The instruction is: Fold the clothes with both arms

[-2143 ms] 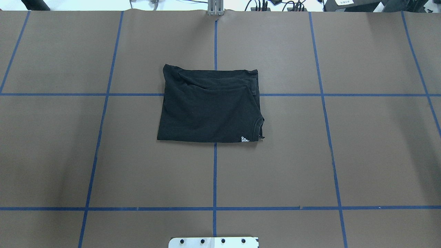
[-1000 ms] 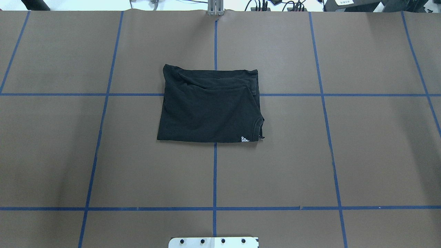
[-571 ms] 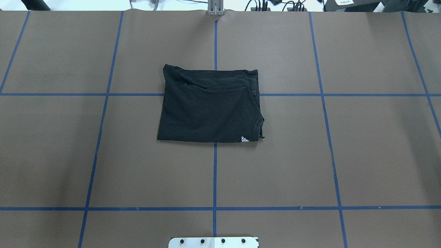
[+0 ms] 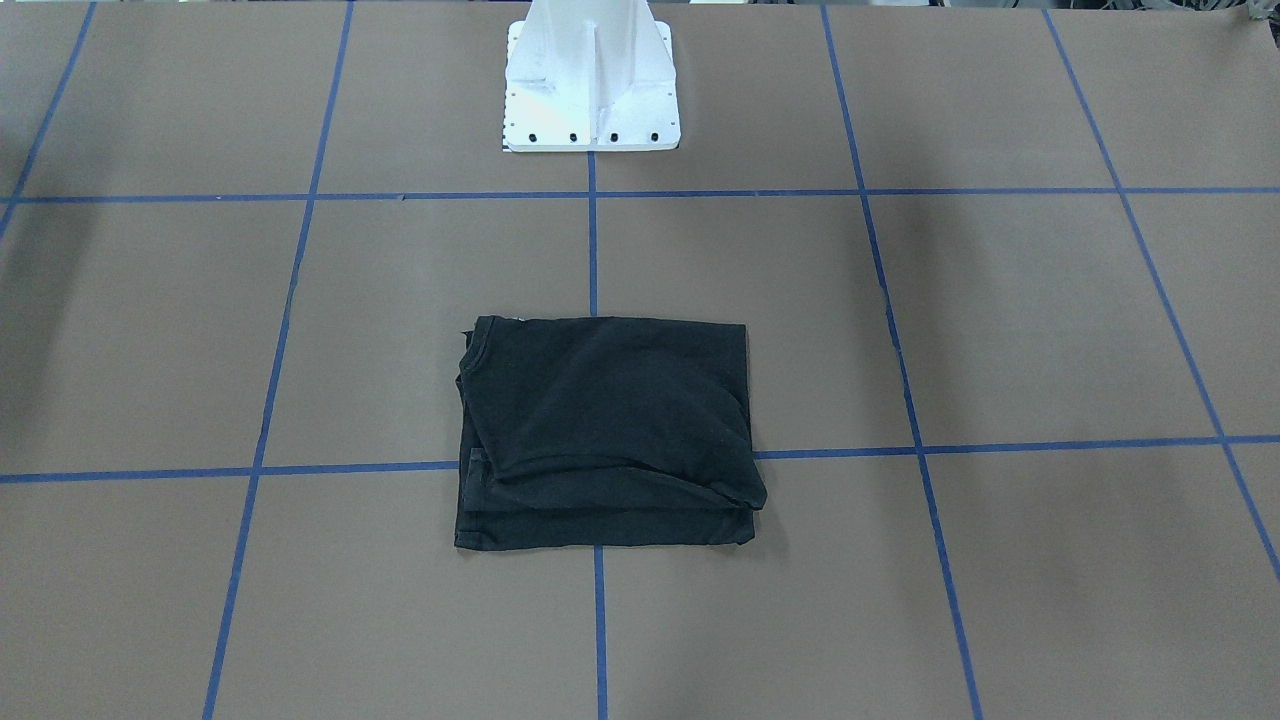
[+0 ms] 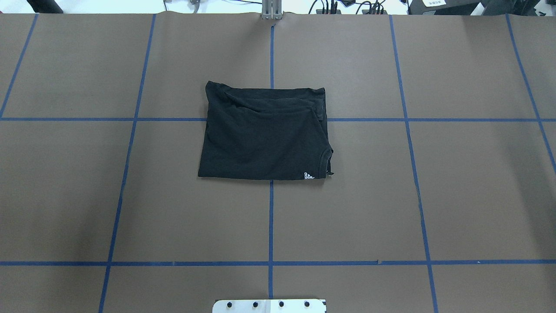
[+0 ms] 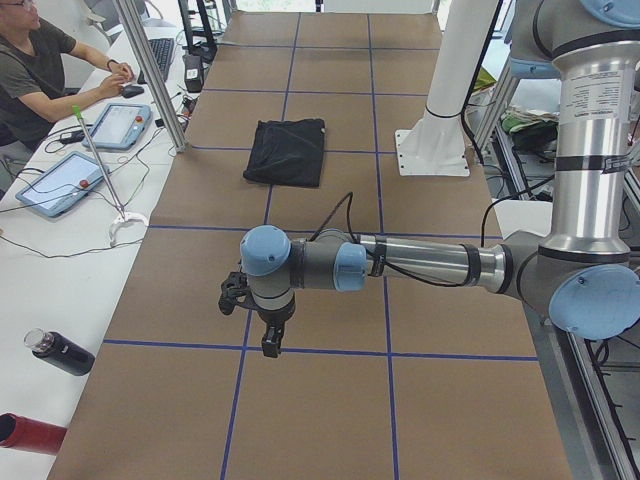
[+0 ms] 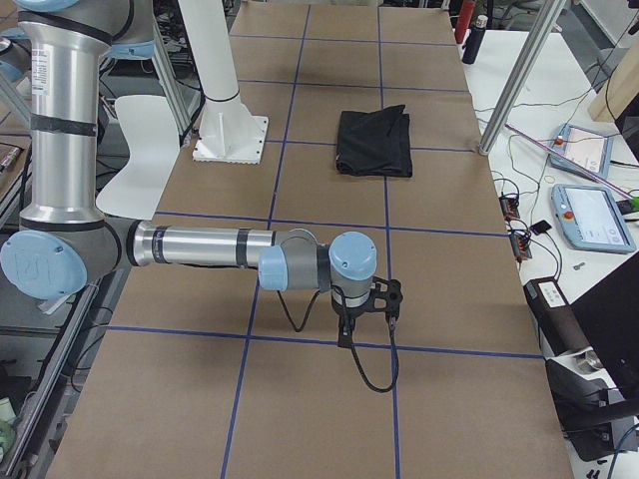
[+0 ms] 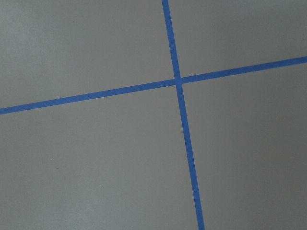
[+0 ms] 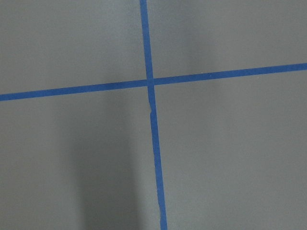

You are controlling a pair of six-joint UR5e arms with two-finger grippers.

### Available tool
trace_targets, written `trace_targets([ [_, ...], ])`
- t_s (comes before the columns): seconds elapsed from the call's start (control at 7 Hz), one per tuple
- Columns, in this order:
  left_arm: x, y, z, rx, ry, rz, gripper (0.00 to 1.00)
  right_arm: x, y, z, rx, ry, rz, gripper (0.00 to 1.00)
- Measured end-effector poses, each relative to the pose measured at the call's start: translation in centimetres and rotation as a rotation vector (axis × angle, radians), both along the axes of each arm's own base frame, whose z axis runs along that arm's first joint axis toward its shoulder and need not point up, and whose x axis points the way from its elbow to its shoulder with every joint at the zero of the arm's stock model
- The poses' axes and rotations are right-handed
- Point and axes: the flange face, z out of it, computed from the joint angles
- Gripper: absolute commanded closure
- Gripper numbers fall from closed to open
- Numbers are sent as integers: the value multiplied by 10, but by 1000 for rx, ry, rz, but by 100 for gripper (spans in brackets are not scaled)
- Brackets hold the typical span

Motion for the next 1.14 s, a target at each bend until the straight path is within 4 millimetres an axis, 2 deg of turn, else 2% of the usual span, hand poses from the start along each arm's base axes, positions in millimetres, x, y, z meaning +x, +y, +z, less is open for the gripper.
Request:
trace_targets([
  [1.14, 1, 0, 0, -48, 2, -50, 0, 0, 0, 1, -2, -2, 0, 0],
])
